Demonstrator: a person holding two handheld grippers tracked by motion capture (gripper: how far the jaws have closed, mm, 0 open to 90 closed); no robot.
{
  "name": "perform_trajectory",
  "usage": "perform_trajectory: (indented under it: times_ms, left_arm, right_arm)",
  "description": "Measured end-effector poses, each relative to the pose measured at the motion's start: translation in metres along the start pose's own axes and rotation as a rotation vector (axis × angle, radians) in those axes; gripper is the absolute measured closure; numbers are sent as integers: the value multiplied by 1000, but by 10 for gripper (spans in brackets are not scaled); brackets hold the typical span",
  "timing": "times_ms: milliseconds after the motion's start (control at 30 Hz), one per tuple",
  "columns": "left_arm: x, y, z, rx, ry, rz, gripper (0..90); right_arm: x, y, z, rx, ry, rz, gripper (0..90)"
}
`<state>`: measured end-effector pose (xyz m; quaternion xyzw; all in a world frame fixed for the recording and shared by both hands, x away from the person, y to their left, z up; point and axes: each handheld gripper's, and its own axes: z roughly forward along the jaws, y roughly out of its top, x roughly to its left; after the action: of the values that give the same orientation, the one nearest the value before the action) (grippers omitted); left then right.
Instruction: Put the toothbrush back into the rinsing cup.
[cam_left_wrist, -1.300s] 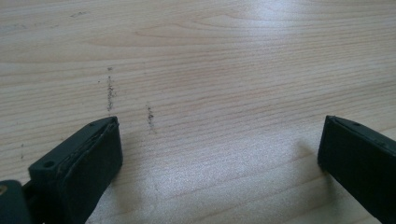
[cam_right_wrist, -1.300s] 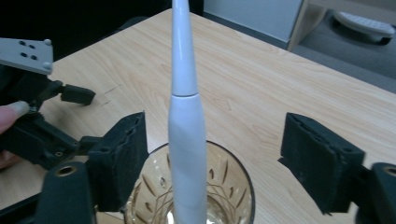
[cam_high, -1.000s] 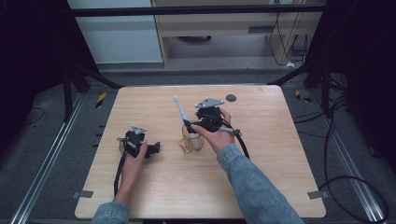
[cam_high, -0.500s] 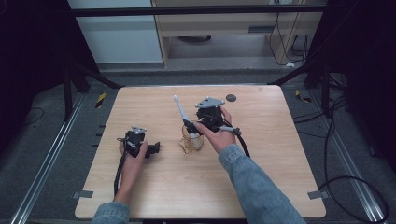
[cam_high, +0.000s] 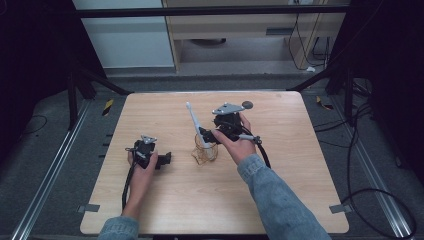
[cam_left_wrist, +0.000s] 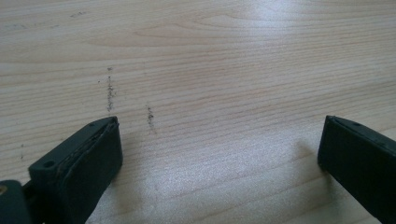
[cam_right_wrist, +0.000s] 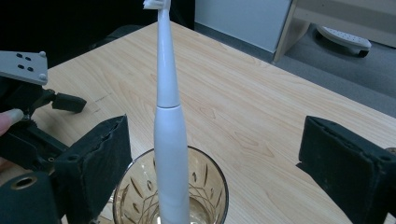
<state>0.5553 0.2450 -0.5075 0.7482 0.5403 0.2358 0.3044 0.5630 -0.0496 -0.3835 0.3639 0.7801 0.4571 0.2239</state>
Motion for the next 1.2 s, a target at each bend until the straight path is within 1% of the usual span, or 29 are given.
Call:
perform_trajectory:
  times_ms: [167, 200, 667, 700, 900, 1033, 1200]
  left_arm:
    - [0, 0, 0, 0, 0, 1, 0]
    - [0, 0, 0, 0, 0, 0, 0]
    - [-1, -1, 0, -2, -5, 4, 0]
    - [-1, -1, -1, 0, -5, 5, 0]
    - [-1, -1, -1, -2, -8, 7, 0]
    - [-1, -1, -1, -2, -8, 7, 0]
    - [-1, -1, -1, -2, -8, 7, 0]
  right_arm:
    - [-2, -1, -3, 1, -3, -8, 90]
    - [-2, -1, -4, 3, -3, -2, 90]
    - [-10, -6, -14, 10, -24, 0, 84]
    - [-11, -6, -15, 13, -25, 6, 83]
    - [-19, -12, -18, 32, -41, 14, 79]
    - [-26, -16, -23, 38, -50, 28, 78]
    - [-33, -19, -30, 41, -61, 28, 78]
